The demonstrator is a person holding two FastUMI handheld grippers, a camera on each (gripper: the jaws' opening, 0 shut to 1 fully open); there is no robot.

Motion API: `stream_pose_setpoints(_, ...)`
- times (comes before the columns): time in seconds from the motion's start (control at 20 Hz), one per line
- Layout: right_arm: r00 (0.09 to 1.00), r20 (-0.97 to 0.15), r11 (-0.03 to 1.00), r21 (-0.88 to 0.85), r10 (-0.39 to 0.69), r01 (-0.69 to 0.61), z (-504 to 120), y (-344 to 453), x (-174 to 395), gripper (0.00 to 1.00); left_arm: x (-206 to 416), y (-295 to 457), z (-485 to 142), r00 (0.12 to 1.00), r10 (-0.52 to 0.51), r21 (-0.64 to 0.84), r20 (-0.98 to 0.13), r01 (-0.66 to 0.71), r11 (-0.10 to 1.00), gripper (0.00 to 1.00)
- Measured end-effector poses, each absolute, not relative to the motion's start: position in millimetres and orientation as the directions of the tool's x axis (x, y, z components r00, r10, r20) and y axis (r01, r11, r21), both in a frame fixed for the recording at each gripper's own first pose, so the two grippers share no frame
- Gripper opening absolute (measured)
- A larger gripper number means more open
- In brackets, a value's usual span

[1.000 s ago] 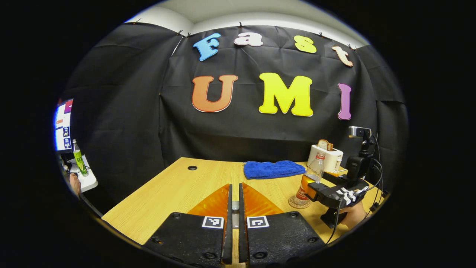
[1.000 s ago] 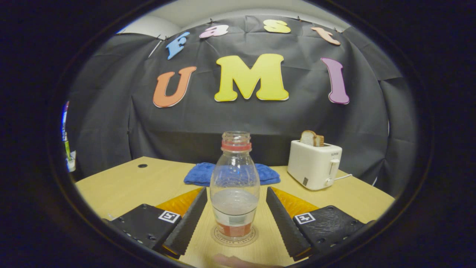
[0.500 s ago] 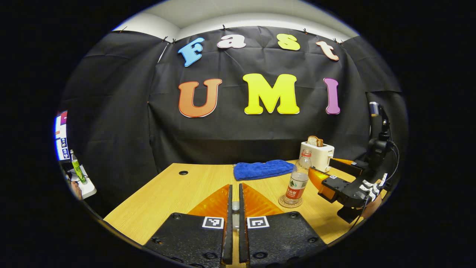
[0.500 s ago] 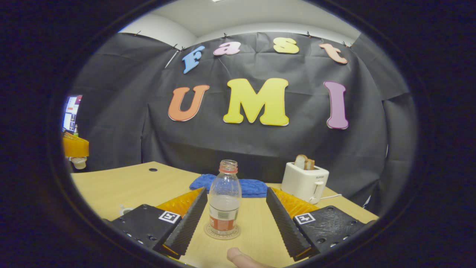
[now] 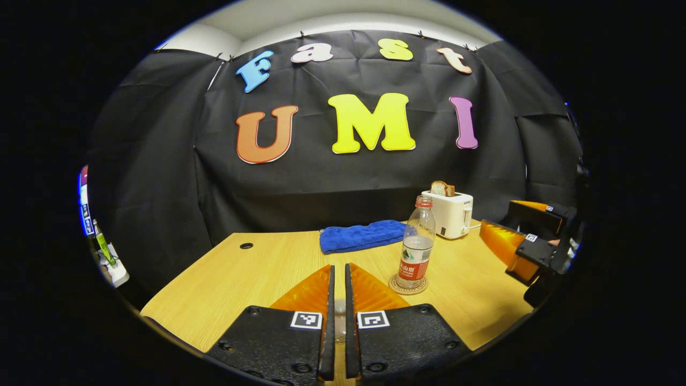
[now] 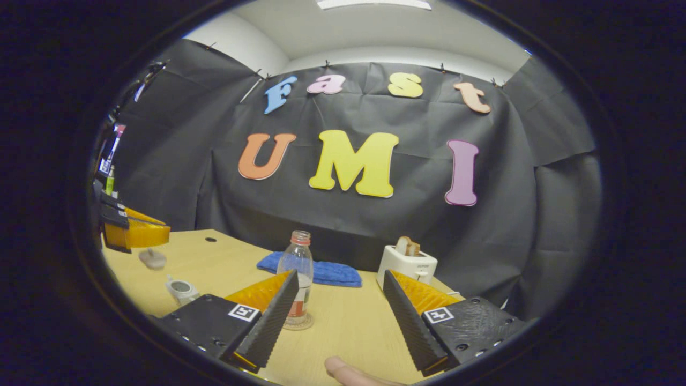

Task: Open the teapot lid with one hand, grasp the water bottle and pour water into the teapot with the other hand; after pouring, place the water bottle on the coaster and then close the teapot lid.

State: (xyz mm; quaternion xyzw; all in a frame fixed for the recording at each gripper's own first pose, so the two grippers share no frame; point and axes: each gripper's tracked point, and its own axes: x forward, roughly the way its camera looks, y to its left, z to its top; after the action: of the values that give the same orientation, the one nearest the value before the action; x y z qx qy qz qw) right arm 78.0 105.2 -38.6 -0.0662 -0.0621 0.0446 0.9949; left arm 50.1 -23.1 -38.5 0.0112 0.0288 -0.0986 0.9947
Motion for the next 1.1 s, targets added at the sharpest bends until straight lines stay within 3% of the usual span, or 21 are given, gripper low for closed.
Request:
stream_pose_setpoints(0.15,0.990,0.112,0.992,-0.095,0.088,-0.077,-41.3,90.0,74.6,0.95,61.4,-26.8,-49.1,0.980,-0.190,0.044,-0.055,0.193,0.980,0.06)
stream_pose_setpoints(0.25,0.994,0.105,0.999,-0.034,0.032,-0.029,-38.0,71.6,76.7,0.95,67.4,-21.2,-64.2,0.983,-0.162,-0.031,-0.083,0.160,0.987,0.10)
stream_pose_setpoints(0.3,0.996,0.078,0.999,0.017,0.041,-0.042,-52.3,72.0,64.6,0.98,65.1,-32.6,-73.7,0.974,-0.210,-0.051,-0.079,0.207,0.977,0.10)
stream_pose_setpoints(0.4,0.978,0.006,0.944,0.260,0.209,-0.204,-114.9,124.7,13.3,0.95,50.7,-32.7,-111.6,0.970,-0.205,-0.077,-0.130,0.196,0.978,0.11)
stream_pose_setpoints(0.45,0.970,-0.040,0.943,0.246,0.239,-0.223,-134.6,131.2,6.9,0.94,43.3,-39.9,-105.3,0.969,-0.228,-0.048,-0.096,0.224,0.973,0.12)
stream_pose_setpoints(0.5,0.966,-0.065,0.950,0.209,0.250,-0.232,-141.0,132.1,6.2,0.97,40.7,-42.3,-113.8,0.966,-0.220,-0.029,-0.137,0.218,0.975,0.12)
stream_pose_setpoints(0.6,0.962,-0.030,0.944,0.201,0.272,-0.261,-124.7,132.5,15.1,0.92,36.4,-58.0,-123.6,0.943,-0.298,-0.053,-0.151,0.293,0.955,0.11)
stream_pose_setpoints(0.65,0.963,-0.014,0.941,0.216,0.270,-0.261,-122.0,126.3,23.5,0.95,35.6,-58.6,-121.3,0.942,-0.305,-0.064,-0.142,0.299,0.952,0.11)
stream_pose_setpoints(0.75,0.941,0.003,0.911,0.251,0.338,-0.328,-123.2,136.9,35.1,0.92,33.5,-67.0,-110.1,0.936,-0.345,-0.148,-0.075,0.332,0.932,0.11)
stream_pose_setpoints(0.8,0.938,-0.024,0.916,0.227,0.345,-0.330,-133.4,138.7,45.5,0.99,35.4,-69.0,-109.5,0.932,-0.356,-0.170,-0.066,0.341,0.925,0.11)
stream_pose_setpoints(0.95,0.925,-0.143,0.921,0.229,0.352,-0.315,-168.5,138.1,55.2,0.96,44.5,-48.9,-127.9,0.949,-0.291,-0.182,-0.122,0.267,0.946,0.12)
stream_pose_setpoints(1.05,0.937,-0.128,0.923,0.259,0.326,-0.285,-162.1,129.6,52.1,0.92,46.4,-37.0,-128.5,0.958,-0.256,-0.185,-0.131,0.230,0.956,0.17)
stream_pose_setpoints(1.1,0.944,-0.110,0.926,0.260,0.311,-0.274,-156.8,126.1,51.6,0.96,47.1,-29.9,-127.7,0.964,-0.236,-0.174,-0.126,0.212,0.962,0.29)
